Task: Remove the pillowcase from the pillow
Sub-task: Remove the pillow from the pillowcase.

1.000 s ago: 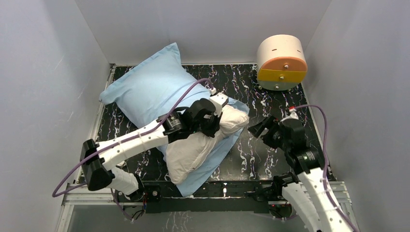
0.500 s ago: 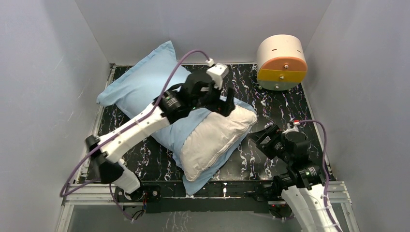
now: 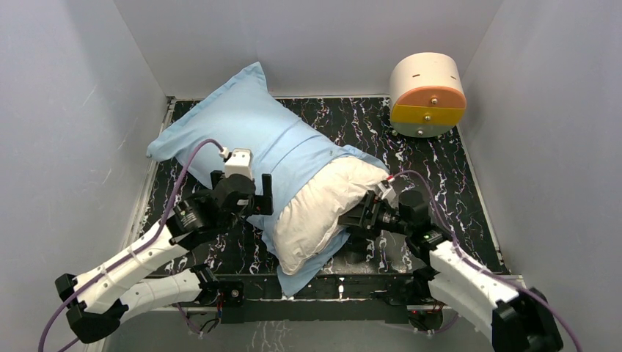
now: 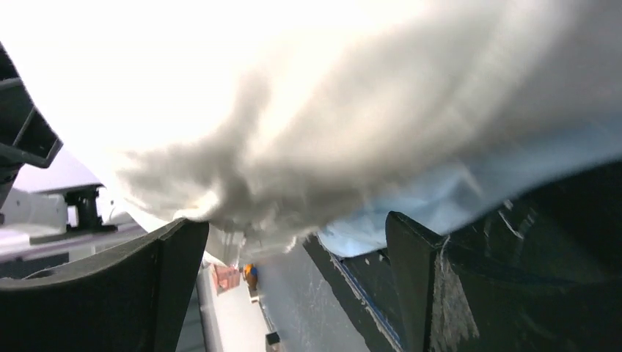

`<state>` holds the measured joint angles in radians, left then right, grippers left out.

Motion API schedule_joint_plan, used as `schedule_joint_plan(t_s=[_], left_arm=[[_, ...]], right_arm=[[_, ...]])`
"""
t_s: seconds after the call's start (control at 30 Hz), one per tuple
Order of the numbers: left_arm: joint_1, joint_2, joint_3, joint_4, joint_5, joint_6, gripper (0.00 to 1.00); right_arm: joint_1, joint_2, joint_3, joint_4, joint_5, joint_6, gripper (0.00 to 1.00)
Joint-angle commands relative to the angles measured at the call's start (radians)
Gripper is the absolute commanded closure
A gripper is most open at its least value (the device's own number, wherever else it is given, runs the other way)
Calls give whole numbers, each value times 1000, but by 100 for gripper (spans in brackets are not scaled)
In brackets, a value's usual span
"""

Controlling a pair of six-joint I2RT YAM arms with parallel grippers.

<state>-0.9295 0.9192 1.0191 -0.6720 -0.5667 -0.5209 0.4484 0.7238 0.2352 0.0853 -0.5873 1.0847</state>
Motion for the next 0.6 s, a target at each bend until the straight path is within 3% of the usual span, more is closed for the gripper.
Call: schedule_joint_plan(t_s=[0.0, 0.1, 0.3, 0.43, 0.47, 0.5, 0.53, 0.57], left_arm=[[1, -81, -30, -25, -74, -109, 2], [1, -59, -29, -96, -70, -160, 2], [1, -59, -88, -101, 8, -237, 2], [1, -85, -133, -74, 40, -263, 2], [1, -93, -145, -55, 57, -257, 2], [1, -102, -159, -26, 81, -237, 2], [1, -111, -174, 4, 109, -212, 2], [1, -112, -186, 29, 133, -201, 2]], right_arm=[[124, 218, 37, 450, 36, 14, 1], [187, 327, 85, 441, 159, -10, 5], [186, 278, 117, 272, 484, 12, 74], [176, 182, 255, -117, 786, -89, 94], [175, 168, 297, -242, 897, -87, 95], [174, 159, 341, -367, 1007, -62, 90], [173, 153, 377, -457, 1093, -37, 77], [173, 148, 403, -513, 1142, -41, 56]])
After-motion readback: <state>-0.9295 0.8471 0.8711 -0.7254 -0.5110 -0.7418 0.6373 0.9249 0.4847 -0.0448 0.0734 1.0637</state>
